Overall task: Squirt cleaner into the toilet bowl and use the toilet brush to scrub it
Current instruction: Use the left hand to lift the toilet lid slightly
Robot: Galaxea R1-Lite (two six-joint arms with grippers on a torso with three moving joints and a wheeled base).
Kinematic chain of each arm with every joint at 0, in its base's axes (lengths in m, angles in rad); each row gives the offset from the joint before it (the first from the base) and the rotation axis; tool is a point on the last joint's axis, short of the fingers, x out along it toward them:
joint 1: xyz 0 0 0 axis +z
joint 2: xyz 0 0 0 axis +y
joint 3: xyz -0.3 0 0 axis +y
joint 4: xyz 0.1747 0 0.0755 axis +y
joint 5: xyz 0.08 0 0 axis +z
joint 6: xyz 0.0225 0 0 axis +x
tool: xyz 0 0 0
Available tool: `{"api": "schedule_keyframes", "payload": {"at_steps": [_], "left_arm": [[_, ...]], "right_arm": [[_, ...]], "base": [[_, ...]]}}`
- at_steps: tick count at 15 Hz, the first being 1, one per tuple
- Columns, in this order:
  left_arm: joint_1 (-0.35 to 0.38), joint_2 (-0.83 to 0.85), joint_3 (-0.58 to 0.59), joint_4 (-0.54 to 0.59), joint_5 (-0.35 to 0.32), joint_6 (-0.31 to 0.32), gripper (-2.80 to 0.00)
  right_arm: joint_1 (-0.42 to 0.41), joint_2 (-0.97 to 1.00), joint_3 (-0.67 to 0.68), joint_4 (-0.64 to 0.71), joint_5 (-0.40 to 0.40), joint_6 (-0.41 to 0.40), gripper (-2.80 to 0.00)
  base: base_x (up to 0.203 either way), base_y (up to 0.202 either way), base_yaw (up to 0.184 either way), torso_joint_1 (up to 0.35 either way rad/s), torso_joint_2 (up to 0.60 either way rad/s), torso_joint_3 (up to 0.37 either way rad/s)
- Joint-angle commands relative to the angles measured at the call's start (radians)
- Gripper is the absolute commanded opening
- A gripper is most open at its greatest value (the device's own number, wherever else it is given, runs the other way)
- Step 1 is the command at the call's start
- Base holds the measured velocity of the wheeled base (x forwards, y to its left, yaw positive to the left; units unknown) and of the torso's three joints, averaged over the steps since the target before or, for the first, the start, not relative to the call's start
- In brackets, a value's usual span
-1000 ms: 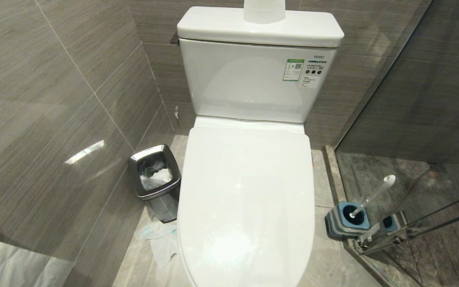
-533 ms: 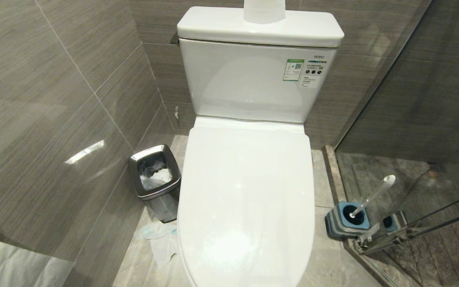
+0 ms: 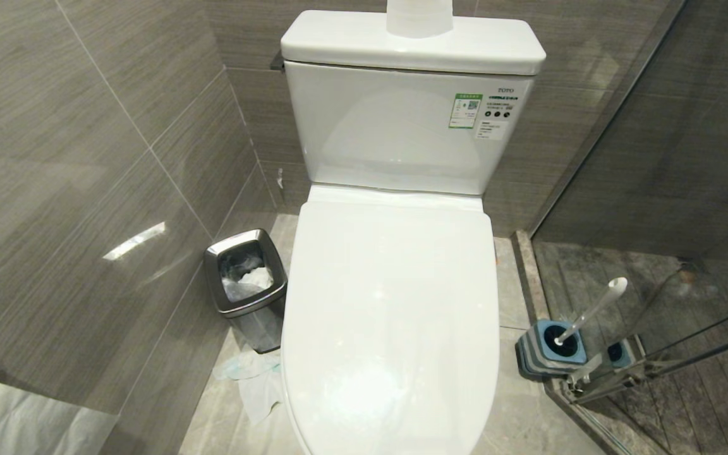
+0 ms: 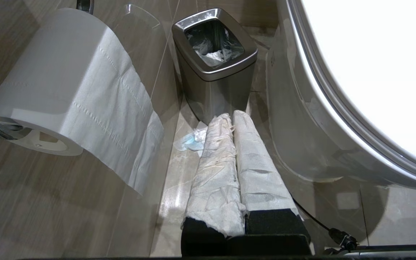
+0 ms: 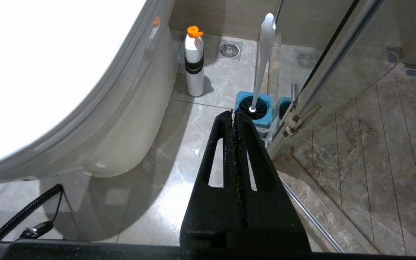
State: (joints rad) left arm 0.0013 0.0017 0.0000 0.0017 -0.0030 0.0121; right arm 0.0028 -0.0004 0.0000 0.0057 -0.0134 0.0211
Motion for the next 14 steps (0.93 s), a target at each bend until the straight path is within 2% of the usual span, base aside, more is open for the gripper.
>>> {"api": "schedule_keyframes", "payload": {"at_steps": [1,9,14], "left_arm": [[0.001,0.000,0.000,0.000,0.001,-0.001,-2.80],[0.002,0.000,-0.020,-0.010,-0.001,0.024,-2.80],[0.002,0.001,-0.118,0.002,-0.063,0.062,-2.80]], "right_arm": [[0.000,0.000,0.002,0.000,0.000,0.000,-2.80],[0.000,0.000,0.002,0.000,0.000,0.000,-2.80],[0.000,0.000,0.002,0.000,0.000,0.000,-2.80]], "base": [[0.000,0.000,0.000,0.000,0.00,0.000],[0.000,0.000,0.000,0.000,0.00,0.000],[0.000,0.000,0.000,0.000,0.00,0.000]]}}
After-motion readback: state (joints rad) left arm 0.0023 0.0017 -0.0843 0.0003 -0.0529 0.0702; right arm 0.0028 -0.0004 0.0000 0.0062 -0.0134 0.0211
